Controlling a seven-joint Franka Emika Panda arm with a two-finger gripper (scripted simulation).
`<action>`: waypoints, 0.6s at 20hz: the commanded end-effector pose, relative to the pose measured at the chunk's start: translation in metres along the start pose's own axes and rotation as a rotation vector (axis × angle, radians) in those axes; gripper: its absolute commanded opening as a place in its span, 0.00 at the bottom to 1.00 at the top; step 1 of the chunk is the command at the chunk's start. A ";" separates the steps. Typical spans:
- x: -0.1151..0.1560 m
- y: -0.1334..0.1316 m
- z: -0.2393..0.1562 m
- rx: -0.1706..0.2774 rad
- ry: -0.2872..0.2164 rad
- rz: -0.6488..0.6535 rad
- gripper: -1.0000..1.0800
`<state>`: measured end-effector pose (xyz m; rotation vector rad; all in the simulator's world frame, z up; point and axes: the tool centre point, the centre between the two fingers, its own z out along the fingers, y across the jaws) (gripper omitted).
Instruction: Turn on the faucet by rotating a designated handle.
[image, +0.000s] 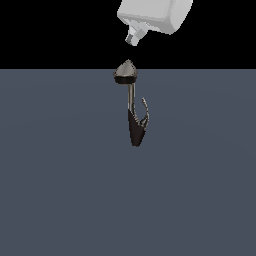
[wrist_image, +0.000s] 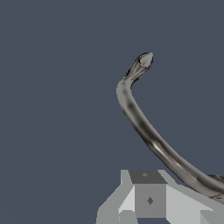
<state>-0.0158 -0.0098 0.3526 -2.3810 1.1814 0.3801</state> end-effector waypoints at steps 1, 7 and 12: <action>0.021 -0.004 0.013 0.026 -0.027 0.085 0.00; 0.071 -0.007 0.045 0.083 -0.093 0.292 0.00; 0.111 -0.004 0.074 0.123 -0.143 0.457 0.00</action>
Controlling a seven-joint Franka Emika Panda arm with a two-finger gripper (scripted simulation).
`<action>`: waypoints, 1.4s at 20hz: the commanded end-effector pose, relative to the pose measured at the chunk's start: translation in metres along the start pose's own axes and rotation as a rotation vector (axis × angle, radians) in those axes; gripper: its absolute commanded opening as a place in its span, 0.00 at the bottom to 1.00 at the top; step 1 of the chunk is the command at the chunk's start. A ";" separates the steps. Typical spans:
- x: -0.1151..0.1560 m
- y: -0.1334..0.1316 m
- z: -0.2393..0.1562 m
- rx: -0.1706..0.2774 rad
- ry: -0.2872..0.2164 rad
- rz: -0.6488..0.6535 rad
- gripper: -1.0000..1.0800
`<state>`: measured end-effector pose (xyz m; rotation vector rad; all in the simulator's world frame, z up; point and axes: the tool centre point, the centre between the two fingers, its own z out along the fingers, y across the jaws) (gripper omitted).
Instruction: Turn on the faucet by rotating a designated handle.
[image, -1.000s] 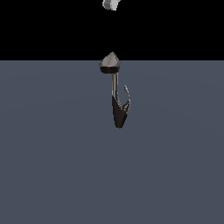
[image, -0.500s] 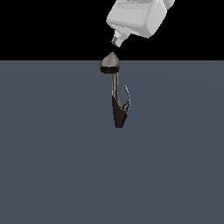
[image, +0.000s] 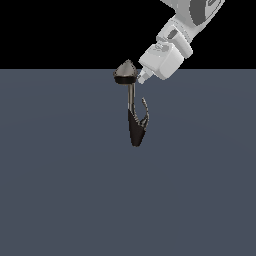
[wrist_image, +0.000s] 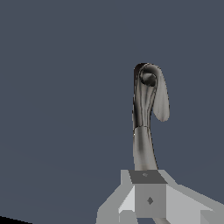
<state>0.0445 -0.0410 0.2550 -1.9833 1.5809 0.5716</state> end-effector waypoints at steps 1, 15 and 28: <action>0.019 -0.005 0.011 0.019 -0.023 0.078 0.00; 0.073 -0.011 0.043 0.064 -0.082 0.285 0.00; 0.060 0.008 0.043 0.064 -0.082 0.286 0.00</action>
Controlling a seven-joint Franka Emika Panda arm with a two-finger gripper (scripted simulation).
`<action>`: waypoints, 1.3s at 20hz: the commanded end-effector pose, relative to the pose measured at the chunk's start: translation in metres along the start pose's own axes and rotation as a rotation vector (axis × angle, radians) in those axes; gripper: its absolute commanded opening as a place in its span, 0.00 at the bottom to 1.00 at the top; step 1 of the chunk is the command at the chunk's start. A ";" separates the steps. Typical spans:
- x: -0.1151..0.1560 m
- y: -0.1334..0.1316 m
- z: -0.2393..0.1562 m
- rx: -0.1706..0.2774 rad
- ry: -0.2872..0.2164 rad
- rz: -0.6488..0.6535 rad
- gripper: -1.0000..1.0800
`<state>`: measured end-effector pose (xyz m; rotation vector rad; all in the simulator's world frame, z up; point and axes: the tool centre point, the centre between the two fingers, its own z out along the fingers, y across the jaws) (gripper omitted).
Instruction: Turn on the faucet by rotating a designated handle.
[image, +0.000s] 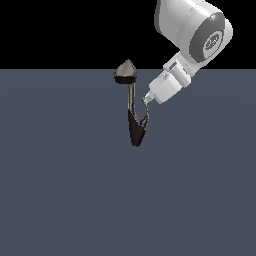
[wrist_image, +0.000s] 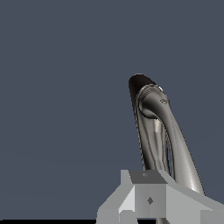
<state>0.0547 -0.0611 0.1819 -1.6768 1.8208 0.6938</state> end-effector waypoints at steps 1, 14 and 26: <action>-0.002 0.007 0.000 0.000 0.000 0.000 0.00; -0.001 0.034 -0.001 0.009 0.004 0.004 0.00; 0.012 0.074 0.000 0.002 0.000 0.001 0.00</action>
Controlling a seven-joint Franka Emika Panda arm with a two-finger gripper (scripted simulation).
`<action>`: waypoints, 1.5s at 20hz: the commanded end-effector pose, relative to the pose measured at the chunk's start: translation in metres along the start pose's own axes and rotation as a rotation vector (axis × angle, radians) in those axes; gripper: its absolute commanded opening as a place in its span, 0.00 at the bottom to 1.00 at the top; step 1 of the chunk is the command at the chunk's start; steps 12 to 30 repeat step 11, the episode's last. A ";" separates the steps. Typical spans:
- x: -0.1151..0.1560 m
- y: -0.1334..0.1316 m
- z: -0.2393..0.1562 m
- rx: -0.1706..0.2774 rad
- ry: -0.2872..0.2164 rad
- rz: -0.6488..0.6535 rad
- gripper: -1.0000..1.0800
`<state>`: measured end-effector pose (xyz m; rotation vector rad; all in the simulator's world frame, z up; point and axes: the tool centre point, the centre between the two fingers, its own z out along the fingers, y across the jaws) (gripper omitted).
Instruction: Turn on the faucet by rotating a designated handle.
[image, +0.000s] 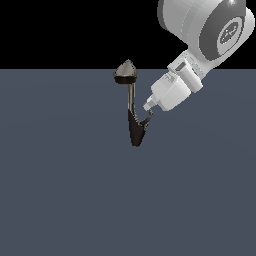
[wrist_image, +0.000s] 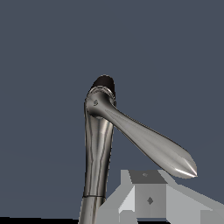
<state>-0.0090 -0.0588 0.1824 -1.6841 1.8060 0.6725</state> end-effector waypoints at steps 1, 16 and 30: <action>0.000 0.000 0.000 0.000 0.000 0.000 0.00; 0.058 0.030 0.002 -0.011 -0.002 0.017 0.00; 0.058 0.030 0.002 -0.011 -0.002 0.017 0.00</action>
